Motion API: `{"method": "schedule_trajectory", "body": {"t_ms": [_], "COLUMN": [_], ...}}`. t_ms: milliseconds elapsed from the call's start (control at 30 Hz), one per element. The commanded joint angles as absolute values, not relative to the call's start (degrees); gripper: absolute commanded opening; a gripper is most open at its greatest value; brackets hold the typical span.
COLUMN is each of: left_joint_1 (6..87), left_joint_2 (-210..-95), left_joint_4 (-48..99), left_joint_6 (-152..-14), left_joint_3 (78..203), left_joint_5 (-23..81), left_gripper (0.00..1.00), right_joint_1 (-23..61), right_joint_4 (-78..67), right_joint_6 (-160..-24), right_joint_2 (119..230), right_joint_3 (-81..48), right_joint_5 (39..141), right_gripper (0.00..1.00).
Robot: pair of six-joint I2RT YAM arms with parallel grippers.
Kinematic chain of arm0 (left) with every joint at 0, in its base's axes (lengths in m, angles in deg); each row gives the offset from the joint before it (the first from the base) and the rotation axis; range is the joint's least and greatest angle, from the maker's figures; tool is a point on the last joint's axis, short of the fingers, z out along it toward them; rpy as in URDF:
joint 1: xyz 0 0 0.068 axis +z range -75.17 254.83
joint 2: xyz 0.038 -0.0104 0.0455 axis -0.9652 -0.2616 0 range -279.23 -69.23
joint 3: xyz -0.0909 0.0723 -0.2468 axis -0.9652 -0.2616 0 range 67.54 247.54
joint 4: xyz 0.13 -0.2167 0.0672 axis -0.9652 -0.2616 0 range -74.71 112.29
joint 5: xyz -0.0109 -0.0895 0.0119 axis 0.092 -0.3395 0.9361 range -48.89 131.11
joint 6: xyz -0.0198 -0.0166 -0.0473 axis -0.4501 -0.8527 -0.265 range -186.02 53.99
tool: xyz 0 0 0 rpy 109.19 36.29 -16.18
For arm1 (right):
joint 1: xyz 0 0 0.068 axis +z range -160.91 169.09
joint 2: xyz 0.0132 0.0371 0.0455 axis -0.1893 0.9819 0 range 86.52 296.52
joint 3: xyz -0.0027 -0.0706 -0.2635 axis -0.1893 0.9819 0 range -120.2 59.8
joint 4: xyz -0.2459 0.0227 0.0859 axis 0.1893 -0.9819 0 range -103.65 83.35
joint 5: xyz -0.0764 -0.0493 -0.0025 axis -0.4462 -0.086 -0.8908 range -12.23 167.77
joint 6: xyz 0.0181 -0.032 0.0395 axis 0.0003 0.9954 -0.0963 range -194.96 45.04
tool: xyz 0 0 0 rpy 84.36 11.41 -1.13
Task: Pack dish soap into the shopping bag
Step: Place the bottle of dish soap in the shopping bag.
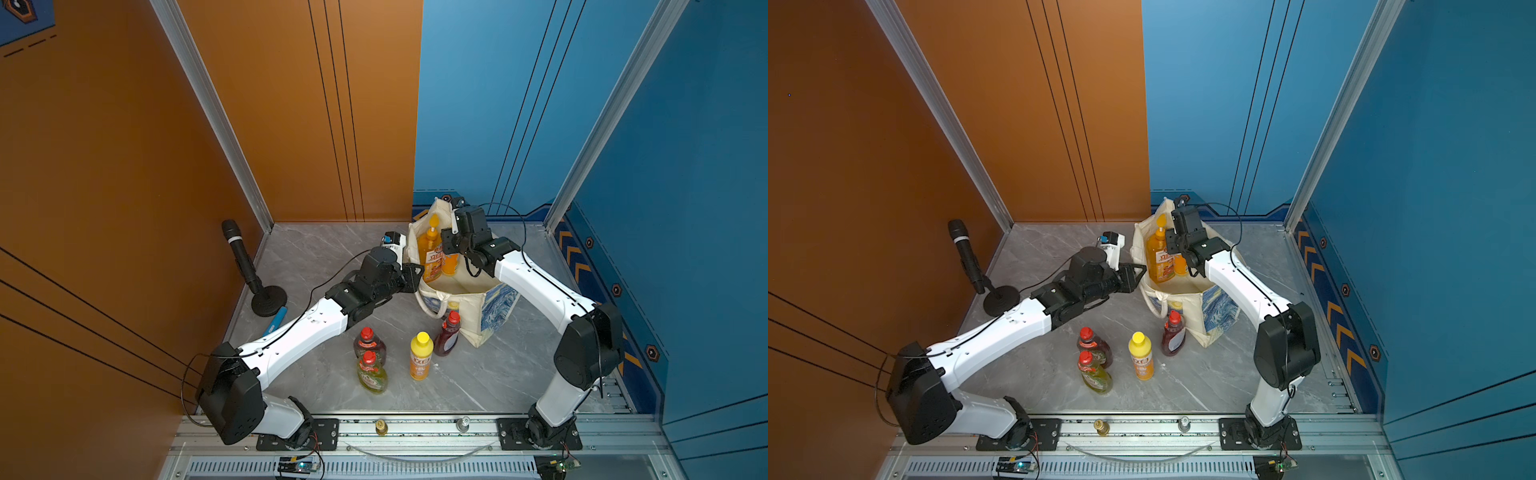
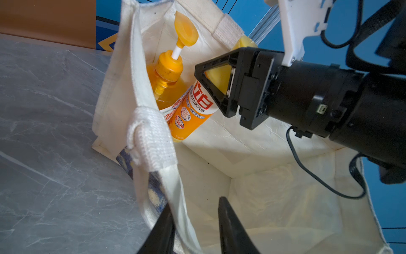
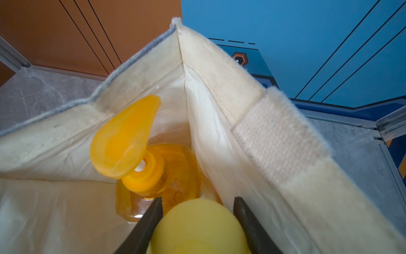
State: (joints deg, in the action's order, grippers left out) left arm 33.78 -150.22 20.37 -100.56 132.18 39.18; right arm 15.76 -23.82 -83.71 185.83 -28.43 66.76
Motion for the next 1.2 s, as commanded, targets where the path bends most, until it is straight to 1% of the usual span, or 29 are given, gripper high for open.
{"method": "schedule_trajectory", "body": {"t_ms": [0, 533, 633, 767, 833, 900, 1167], "left_joint_1": [33.0, 32.7, 32.7, 32.6, 32.6, 32.6, 32.6], "left_joint_2": [-148.9, -148.4, -148.4, -148.4, -148.3, -148.2, -147.3], "left_joint_4": [19.9, 19.9, 19.9, 19.8, 19.7, 19.5, 19.1], "left_joint_6": [-100.7, -100.8, -100.8, -100.8, -100.8, -100.8, -100.6], "left_joint_3": [131.0, 131.1, 131.1, 131.0, 131.0, 131.1, 131.0], "left_joint_5": [39.0, 39.3, 39.3, 39.4, 39.6, 39.8, 40.5], "left_gripper": [0.33, 0.32, 0.32, 0.32, 0.33, 0.34, 0.36], "right_joint_1": [16.0, 13.9, 13.5, 13.3, 13.2, 13.2, 13.3], "right_joint_4": [-11.4, -3.9, -3.6, -4.0, -4.5, -5.1, -6.8], "right_joint_6": [-83.3, -84.7, -84.7, -84.5, -84.5, -84.6, -84.5], "right_joint_2": [184.2, 186.8, 187.4, 188.4, 188.8, 189.3, 191.5], "right_joint_3": [-28.1, -21.5, -20.5, -20.0, -20.2, -20.1, -20.0], "right_joint_5": [64.8, 66.7, 67.4, 67.6, 67.9, 68.5, 69.7], "right_gripper": [0.07, 0.08, 0.12, 0.14, 0.17, 0.22, 0.31]}}
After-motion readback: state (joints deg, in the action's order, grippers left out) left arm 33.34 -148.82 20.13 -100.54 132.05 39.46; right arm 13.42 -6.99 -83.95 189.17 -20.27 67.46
